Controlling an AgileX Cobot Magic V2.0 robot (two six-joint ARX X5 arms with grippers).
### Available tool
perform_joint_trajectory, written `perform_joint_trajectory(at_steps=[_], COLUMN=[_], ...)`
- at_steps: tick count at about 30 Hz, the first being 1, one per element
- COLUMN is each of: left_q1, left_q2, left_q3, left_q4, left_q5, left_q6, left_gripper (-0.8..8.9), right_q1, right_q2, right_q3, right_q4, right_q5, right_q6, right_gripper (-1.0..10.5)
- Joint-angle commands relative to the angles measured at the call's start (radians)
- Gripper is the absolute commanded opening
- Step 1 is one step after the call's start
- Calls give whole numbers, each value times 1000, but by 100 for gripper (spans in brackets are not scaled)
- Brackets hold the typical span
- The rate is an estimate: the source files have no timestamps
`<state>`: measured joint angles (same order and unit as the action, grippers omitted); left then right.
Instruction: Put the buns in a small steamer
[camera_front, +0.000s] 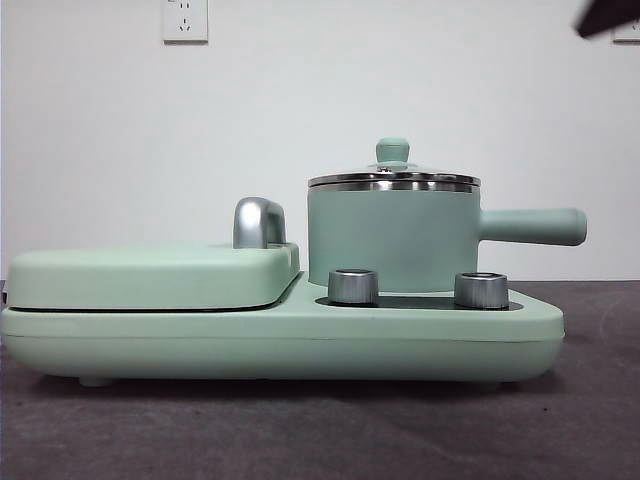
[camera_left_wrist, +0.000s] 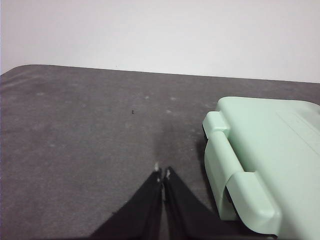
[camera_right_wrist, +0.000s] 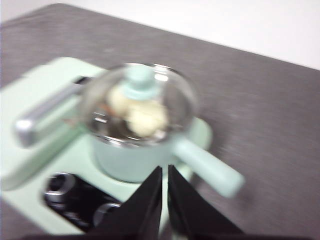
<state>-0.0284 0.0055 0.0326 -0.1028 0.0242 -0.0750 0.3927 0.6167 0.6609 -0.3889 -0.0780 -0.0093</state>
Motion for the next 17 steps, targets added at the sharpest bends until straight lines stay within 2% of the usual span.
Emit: perform_joint_trajectory(at_steps=[1,5,8,12,17], left_q1=[2,2,2,2,2], left_q2=[-1,-1,-1,-1,-1], left_q3=[-20,-20,-20,-20,-20], left_q4=[14,14,13,13,13], left_q5=[1,1,1,1,1], left_q6=[-8,-8,-8,-8,-8], left_gripper=[7,7,7,7,7], right_q1=[-76,-203,-272,-317,-337], right_q2=[-96,-260,-378,-506,-618], right_q3=[-119,-309,-418,-524,-622], right_q4=[77,210,233,231,240], right_q5=[5,21,26,35,33], right_q6=[-36,-36,-37,-56,-40], right_gripper=[15,15,15,15,15])
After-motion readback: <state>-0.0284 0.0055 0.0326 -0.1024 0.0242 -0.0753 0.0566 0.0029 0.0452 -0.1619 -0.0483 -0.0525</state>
